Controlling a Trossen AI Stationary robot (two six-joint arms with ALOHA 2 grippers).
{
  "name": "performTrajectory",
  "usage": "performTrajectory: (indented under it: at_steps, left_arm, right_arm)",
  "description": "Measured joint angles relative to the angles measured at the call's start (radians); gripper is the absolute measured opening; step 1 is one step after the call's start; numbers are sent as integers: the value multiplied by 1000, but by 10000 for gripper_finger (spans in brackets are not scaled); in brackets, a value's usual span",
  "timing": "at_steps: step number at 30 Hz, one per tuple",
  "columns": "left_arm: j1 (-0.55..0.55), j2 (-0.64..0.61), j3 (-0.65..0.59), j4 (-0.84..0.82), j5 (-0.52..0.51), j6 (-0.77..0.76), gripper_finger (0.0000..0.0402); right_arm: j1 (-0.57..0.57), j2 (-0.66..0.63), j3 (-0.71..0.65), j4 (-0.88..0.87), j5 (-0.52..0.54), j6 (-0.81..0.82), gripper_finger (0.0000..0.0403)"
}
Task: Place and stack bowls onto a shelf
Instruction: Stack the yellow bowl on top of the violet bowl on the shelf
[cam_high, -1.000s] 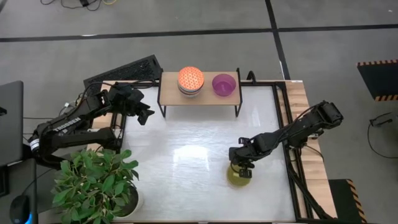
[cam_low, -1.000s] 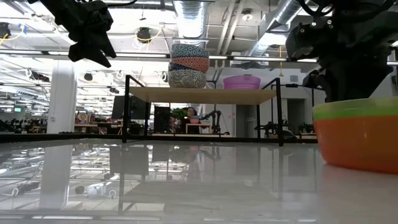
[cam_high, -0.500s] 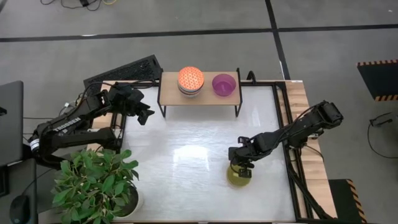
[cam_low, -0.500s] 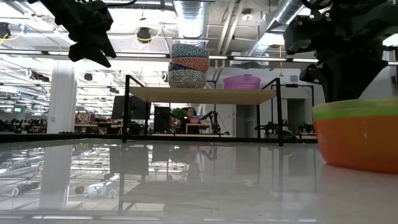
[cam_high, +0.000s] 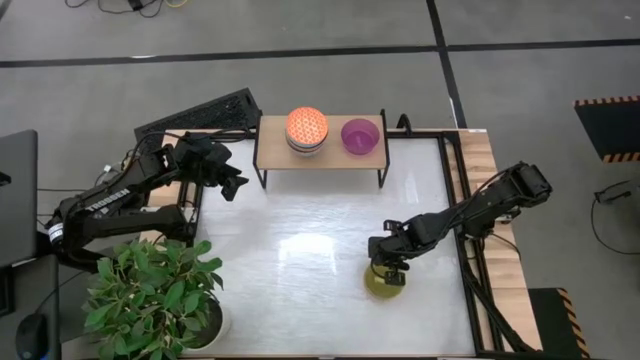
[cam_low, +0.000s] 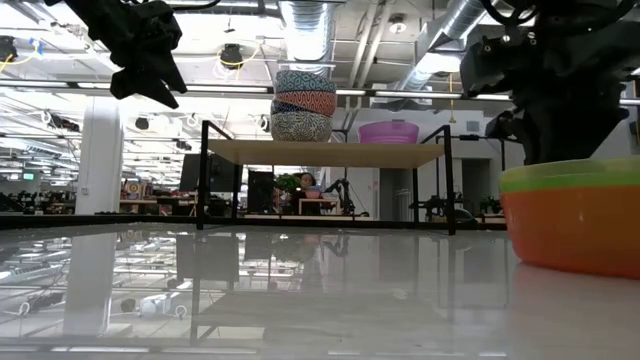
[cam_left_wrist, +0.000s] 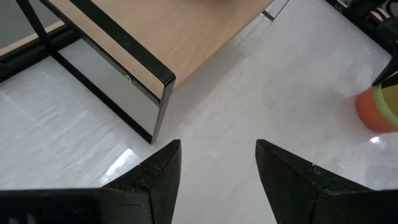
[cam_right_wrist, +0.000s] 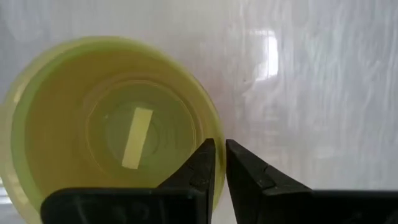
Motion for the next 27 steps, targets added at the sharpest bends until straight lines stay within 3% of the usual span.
performTrajectory:
  at_steps: [27]
  left_arm:
    - [0,0,0,0,-20,11,190]
  right_arm:
    - [7,0,27,-31,1,8,45]
